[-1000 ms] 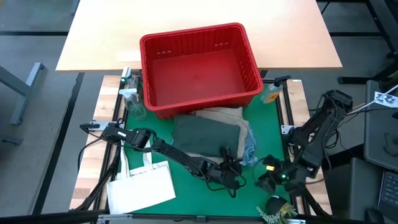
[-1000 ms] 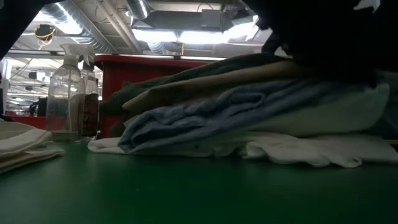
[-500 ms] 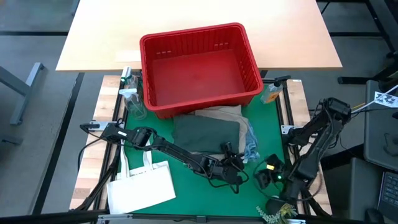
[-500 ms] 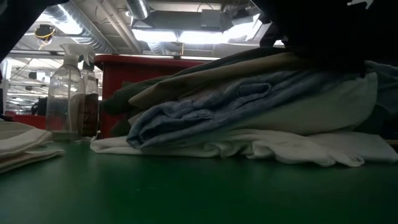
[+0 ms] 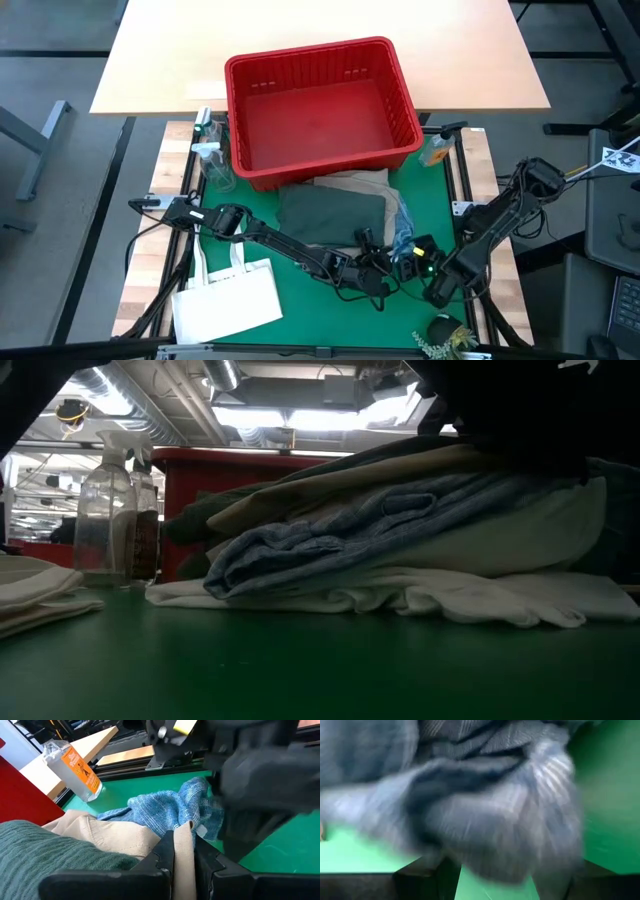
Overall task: Fold Laundry from Bin
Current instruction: Put the stack of folded clothes into the red bin
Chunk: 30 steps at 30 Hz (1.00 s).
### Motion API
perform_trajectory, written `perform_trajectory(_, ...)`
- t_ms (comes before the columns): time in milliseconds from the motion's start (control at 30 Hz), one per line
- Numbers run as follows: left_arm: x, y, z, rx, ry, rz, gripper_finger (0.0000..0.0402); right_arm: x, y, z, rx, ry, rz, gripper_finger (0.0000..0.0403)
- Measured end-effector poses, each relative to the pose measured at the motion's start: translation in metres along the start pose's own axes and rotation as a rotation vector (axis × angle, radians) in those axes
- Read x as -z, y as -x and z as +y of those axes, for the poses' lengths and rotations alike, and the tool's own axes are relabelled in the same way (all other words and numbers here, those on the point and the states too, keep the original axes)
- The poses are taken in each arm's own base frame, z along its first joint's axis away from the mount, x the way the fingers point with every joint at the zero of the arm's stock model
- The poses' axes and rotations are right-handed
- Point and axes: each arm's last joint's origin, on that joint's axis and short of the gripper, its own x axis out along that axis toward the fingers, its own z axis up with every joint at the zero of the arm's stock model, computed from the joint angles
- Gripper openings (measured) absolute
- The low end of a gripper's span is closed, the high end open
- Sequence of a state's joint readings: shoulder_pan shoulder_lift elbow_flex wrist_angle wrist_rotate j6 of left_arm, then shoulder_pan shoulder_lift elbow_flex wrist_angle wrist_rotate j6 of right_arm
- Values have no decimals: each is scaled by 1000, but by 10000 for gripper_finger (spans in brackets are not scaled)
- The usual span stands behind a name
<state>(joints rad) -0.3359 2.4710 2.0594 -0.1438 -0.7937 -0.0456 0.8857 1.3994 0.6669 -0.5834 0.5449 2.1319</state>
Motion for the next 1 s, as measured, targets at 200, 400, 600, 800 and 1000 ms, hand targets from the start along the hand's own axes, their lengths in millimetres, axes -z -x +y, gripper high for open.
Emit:
perform_trajectory(200, 0, 0, 0, -1, 2, -2, 29, -11, -18, -10, 1, -57, -44, 207)
perform_trajectory(400, -2, 0, 1, -6, 13, -13, 25, -23, -31, -9, -33, -85, -79, 207)
perform_trajectory(600, -1, 1, 0, -17, -2, -3, 29, -30, -41, -10, -61, -62, -76, 207)
perform_trajectory(800, -1, 2, -1, -4, 4, -8, 37, -31, -44, -17, -49, -61, -65, 207)
perform_trajectory(1000, -1, 5, -3, -25, 51, -9, 71, -30, -44, -16, -54, -67, -42, 207)
